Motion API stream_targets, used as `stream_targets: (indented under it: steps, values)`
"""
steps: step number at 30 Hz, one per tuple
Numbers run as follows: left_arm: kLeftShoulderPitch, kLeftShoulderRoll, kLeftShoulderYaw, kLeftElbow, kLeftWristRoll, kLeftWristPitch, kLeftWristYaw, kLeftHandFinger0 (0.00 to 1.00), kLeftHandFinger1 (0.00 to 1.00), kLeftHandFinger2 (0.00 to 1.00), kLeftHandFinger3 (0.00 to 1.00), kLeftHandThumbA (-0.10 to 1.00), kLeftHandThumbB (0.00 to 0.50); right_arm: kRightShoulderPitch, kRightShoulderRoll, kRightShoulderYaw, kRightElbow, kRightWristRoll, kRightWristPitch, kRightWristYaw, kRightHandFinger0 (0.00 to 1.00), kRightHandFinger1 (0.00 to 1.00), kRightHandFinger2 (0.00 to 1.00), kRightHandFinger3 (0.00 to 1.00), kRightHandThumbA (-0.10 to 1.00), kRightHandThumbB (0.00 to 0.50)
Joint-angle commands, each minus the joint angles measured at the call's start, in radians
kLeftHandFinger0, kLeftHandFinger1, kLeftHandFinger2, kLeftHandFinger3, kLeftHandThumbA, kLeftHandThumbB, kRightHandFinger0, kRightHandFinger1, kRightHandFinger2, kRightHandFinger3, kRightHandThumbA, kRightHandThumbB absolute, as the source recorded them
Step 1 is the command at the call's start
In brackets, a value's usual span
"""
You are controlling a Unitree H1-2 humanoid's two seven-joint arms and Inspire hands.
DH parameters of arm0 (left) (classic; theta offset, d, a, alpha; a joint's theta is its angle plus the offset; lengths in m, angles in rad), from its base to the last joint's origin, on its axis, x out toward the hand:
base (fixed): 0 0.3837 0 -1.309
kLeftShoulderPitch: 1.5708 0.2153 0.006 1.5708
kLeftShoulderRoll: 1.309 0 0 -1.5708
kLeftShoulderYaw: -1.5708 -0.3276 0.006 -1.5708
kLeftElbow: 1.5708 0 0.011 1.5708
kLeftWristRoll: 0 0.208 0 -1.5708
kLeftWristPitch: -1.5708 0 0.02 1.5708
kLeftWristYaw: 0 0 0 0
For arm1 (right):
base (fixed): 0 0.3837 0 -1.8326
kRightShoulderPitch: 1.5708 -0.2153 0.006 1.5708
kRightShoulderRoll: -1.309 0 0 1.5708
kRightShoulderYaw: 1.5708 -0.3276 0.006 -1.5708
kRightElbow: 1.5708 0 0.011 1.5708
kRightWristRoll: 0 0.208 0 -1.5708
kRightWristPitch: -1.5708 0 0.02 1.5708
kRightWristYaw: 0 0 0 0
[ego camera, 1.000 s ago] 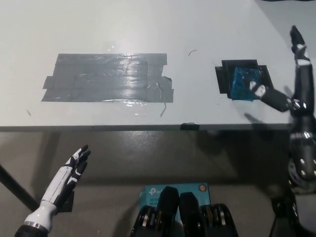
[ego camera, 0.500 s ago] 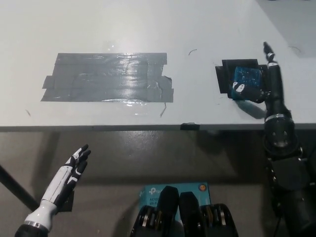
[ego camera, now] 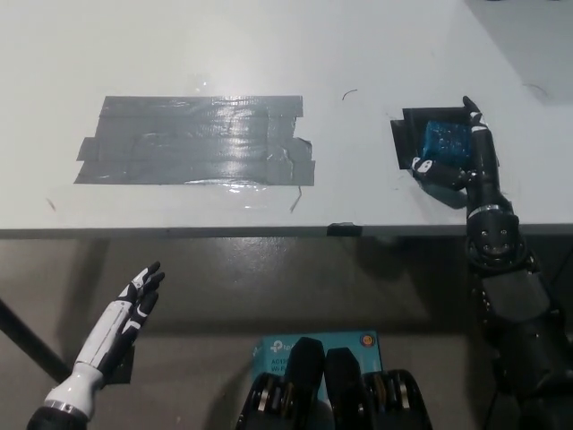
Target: A rubick's cube is kept in the black marked spot on the table and the robot uses its right arm to pick it up and hands it to a person
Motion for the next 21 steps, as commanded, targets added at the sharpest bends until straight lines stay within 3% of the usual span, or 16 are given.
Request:
stream_targets:
  steps: [1,4,7,8,11,12,13,14,15,17,19,20,21]
  values:
    - [-0.018,0.009,0.007,-0.026,0.002,-0.027,-0.015,1.00,1.00,1.00,1.00,1.00,0.324,-0.074,0.000,-0.015,0.017,0.055,-0.043,-0.007,1.00,1.00,1.00,1.00,0.93,0.423]
    - [-0.023,0.010,0.007,-0.021,0.001,-0.032,-0.016,1.00,1.00,1.00,1.00,1.00,0.326,-0.088,0.004,-0.022,0.044,0.074,-0.052,0.007,1.00,1.00,1.00,1.00,0.96,0.424]
    - [-0.027,0.006,0.008,-0.023,-0.005,-0.027,-0.018,1.00,1.00,1.00,1.00,1.00,0.332,-0.099,0.007,-0.044,0.071,0.119,-0.083,0.037,1.00,1.00,1.00,1.00,0.89,0.408]
    - [-0.028,0.006,0.007,-0.024,-0.003,-0.025,-0.017,1.00,1.00,1.00,1.00,1.00,0.333,-0.105,0.014,-0.074,0.086,0.172,-0.092,0.076,1.00,1.00,1.00,1.00,0.75,0.406]
    - [-0.030,0.007,0.009,-0.027,-0.007,-0.022,-0.018,1.00,1.00,1.00,1.00,1.00,0.331,-0.119,0.015,-0.074,0.117,0.151,-0.059,0.031,1.00,1.00,1.00,1.00,0.60,0.379]
    - [-0.030,0.008,0.009,-0.027,-0.005,-0.021,-0.018,1.00,1.00,1.00,1.00,1.00,0.332,-0.125,0.011,-0.050,0.119,0.109,0.009,-0.007,0.45,0.48,0.72,1.00,0.33,0.335]
    - [-0.030,0.008,0.008,-0.027,-0.003,-0.022,-0.017,1.00,1.00,1.00,1.00,1.00,0.331,-0.132,0.006,-0.031,0.128,0.082,0.056,-0.029,0.27,0.38,0.58,0.87,0.15,0.327]
    - [-0.030,0.008,0.008,-0.026,-0.003,-0.023,-0.017,1.00,1.00,1.00,1.00,1.00,0.331,-0.137,0.002,-0.016,0.138,0.064,0.083,-0.041,0.22,0.37,0.56,0.81,0.08,0.322]
    - [-0.030,0.009,0.009,-0.028,-0.003,-0.025,-0.016,1.00,1.00,1.00,1.00,1.00,0.336,-0.140,-0.009,0.019,0.158,0.031,0.110,-0.031,0.15,0.29,0.37,0.33,-0.09,0.267]
    - [-0.036,0.008,0.011,-0.026,-0.004,-0.027,-0.015,1.00,1.00,1.00,1.00,1.00,0.336,-0.143,-0.027,0.070,0.182,0.007,0.131,0.010,0.03,0.26,0.50,0.35,-0.10,0.268]
    - [-0.038,0.008,0.010,-0.027,-0.005,-0.026,-0.017,1.00,1.00,1.00,1.00,1.00,0.336,-0.137,-0.033,0.098,0.187,0.006,0.150,0.016,0.02,0.37,0.72,0.61,-0.10,0.252]
    - [-0.040,0.009,0.009,-0.029,-0.004,-0.021,-0.018,1.00,1.00,1.00,1.00,1.00,0.337,-0.138,-0.033,0.107,0.193,0.003,0.153,0.003,0.08,0.45,0.79,0.66,-0.10,0.243]
    - [-0.040,0.010,0.010,-0.031,-0.005,-0.017,-0.019,1.00,1.00,1.00,1.00,1.00,0.338,-0.138,-0.033,0.113,0.198,0.001,0.153,-0.002,0.08,0.48,0.83,0.73,-0.10,0.234]
